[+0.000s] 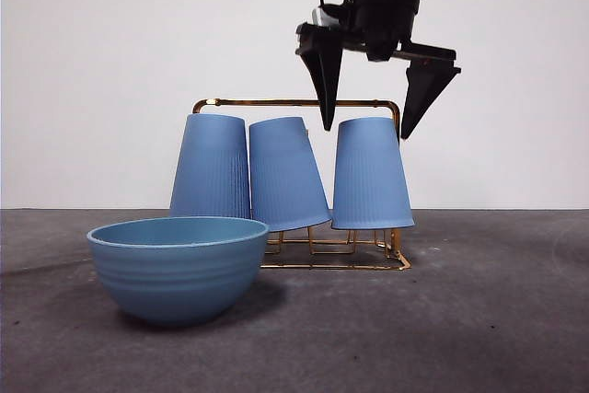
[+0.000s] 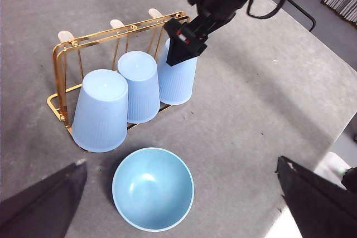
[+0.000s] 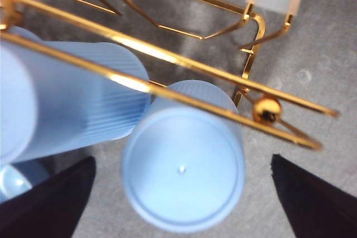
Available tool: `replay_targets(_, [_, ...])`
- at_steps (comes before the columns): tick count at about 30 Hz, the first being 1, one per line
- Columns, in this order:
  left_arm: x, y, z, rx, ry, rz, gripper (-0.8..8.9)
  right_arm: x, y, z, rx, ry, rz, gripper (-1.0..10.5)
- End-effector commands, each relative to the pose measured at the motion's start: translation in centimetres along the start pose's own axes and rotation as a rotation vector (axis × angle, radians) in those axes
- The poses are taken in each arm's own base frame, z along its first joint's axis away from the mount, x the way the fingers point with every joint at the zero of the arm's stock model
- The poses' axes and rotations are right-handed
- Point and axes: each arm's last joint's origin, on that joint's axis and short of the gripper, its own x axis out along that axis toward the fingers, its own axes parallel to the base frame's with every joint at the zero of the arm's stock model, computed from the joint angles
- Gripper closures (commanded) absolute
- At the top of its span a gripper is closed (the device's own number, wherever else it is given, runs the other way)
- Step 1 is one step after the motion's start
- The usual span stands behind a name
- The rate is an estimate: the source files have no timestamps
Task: Right arm lift cup from the cupboard, then place it on the right of the bowl
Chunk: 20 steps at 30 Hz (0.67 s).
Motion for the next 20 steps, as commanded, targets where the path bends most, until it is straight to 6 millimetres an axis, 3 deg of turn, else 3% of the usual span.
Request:
replay_targets(1, [-0.1, -0.2, 0.4, 0.011, -0.013, -0.009, 2.51, 1.1, 0.1, -0.2, -0.006, 0.086, -0.025, 4.7])
replay_targets(11, [-0.1, -0.1, 0.4, 0.012, -0.015, -0.008, 2.51, 1.9, 0.2, 0.0, -0.022, 0.098, -0.056, 7.1])
replay_targets(16, [-0.1, -0.1, 0.4, 0.012, -0.017, -0.009, 2.51, 1.7, 0.2, 0.0, -0.019, 0.093, -0.056, 7.3])
replay_targets(20, [-0.1, -0.1, 0.5, -0.008, -0.019, -0.008, 2.51, 0.2, 0.2, -0.2, -0.018, 0.053, -0.057, 7.3])
